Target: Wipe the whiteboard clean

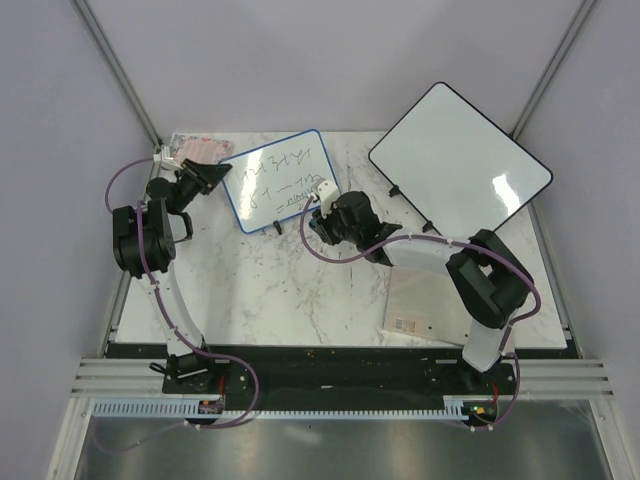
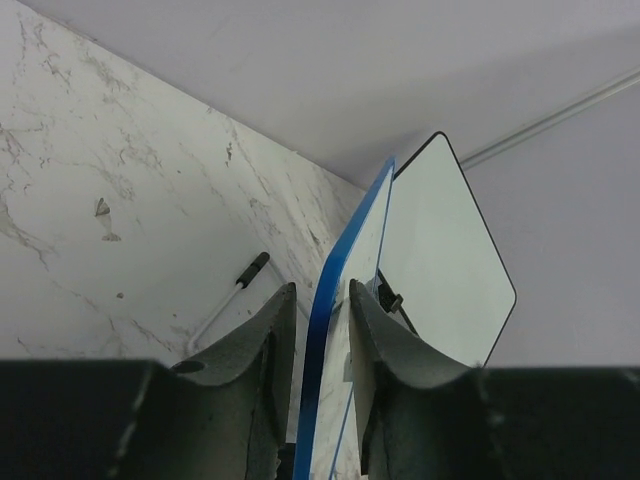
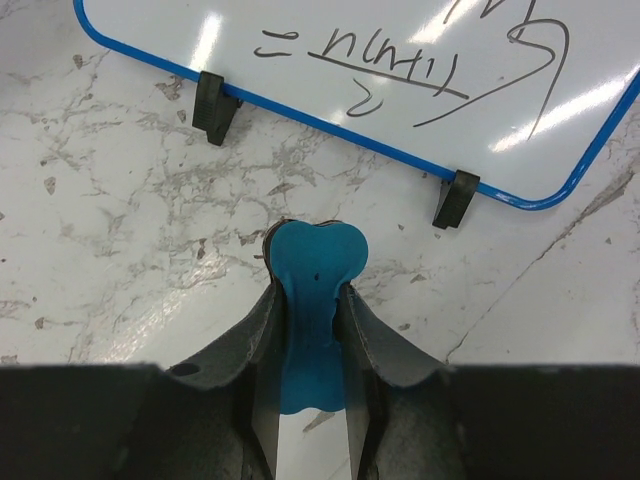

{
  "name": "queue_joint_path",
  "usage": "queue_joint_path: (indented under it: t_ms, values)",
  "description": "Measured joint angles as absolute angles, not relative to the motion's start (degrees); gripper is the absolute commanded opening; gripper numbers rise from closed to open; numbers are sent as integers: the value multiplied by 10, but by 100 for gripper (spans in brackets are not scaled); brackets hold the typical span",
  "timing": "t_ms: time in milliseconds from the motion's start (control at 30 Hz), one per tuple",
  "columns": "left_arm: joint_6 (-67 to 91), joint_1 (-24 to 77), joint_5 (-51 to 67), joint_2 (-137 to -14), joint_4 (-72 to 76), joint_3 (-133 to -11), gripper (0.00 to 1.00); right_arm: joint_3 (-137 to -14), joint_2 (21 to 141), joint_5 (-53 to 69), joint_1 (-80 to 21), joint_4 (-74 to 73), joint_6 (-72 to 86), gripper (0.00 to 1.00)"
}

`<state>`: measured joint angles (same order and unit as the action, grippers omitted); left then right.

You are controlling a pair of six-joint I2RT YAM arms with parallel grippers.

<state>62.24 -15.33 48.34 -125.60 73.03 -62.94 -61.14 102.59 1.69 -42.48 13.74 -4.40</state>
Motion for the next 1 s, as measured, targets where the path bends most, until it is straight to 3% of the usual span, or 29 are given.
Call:
queue_joint_path:
  t_ms: [167, 300, 467, 1000]
  values:
    - [608, -154, 490, -1256, 723, -629, 22, -630, 1056, 15, -421, 160, -33, 0]
    - [599, -154, 499, -1255, 724, -625, 10, -641, 1074, -3, -419, 186, -21, 0]
    - [598, -154, 501, -1253, 726, -622, 3, -675, 1106, -27, -399, 234, -3, 0]
    - [574, -153, 502, -1242, 765, -594, 2, -806, 1250, -21, -350, 330, 95, 0]
